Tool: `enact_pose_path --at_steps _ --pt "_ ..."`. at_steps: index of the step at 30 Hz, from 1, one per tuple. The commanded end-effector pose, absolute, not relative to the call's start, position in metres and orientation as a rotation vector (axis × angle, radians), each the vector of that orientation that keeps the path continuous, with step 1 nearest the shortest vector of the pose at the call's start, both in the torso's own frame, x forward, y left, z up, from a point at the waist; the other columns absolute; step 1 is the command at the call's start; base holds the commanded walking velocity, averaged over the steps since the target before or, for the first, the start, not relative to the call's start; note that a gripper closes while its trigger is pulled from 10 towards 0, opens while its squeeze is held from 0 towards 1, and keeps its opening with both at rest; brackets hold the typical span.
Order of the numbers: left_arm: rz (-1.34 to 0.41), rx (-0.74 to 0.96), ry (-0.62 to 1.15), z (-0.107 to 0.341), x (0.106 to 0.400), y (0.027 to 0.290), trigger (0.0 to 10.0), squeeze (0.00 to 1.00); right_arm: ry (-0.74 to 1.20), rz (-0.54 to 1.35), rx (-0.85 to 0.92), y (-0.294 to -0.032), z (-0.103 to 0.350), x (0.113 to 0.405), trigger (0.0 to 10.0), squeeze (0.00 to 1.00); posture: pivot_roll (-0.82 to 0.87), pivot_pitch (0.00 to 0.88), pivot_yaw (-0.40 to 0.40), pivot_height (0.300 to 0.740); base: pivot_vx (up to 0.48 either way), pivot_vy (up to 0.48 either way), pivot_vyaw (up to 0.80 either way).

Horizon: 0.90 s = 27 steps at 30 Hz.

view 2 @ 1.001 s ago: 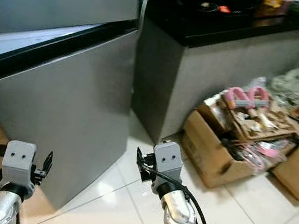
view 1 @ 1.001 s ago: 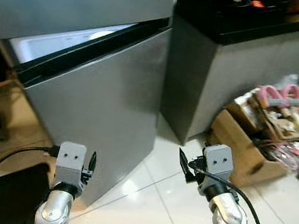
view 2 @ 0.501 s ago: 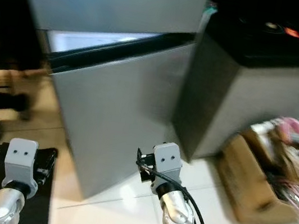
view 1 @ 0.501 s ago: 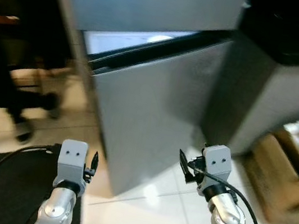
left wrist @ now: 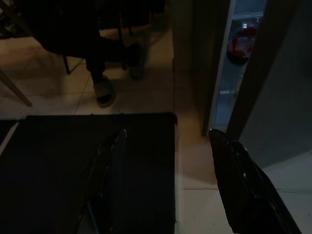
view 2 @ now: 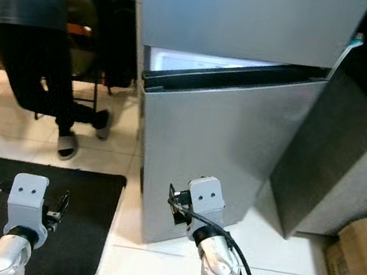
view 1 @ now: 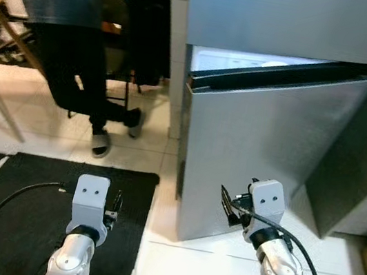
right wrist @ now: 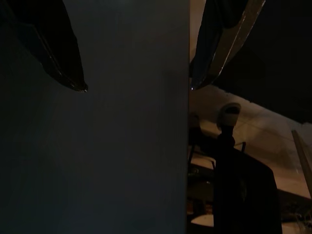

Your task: Restocking fridge

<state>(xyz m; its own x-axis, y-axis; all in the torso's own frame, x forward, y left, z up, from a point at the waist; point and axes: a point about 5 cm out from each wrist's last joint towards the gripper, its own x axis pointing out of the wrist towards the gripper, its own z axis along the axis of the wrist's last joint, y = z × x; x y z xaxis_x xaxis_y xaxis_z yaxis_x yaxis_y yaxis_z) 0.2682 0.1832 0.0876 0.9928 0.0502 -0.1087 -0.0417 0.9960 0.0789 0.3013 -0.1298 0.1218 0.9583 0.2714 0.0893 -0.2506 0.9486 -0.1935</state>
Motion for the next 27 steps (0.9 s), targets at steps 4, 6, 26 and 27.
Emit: enact_pose_path --at_steps 4,6,26,27 --pt "0.064 0.072 0.162 0.079 0.266 0.188 10.0 0.0 -0.079 0.239 -0.127 -0.13 0.117 0.302 10.0 0.0 -0.11 0.133 0.014 0.74 0.0 0.0 0.0" --pt "0.067 0.078 0.168 0.079 0.268 0.188 10.0 0.0 -0.073 0.229 -0.119 -0.132 0.117 0.302 10.0 0.0 -0.11 0.134 0.014 0.74 0.0 0.0 0.0" --pt "-0.122 0.121 0.166 0.109 0.324 0.155 10.0 0.0 -0.055 -0.038 -0.018 -0.167 0.122 0.312 10.0 0.0 -0.12 0.14 0.027 0.74 0.0 0.0 0.0" --pt "-0.174 0.139 0.137 0.114 0.325 0.148 10.0 0.0 -0.057 -0.049 -0.017 -0.167 0.123 0.312 10.0 0.0 -0.12 0.141 0.028 0.74 0.0 0.0 0.0"
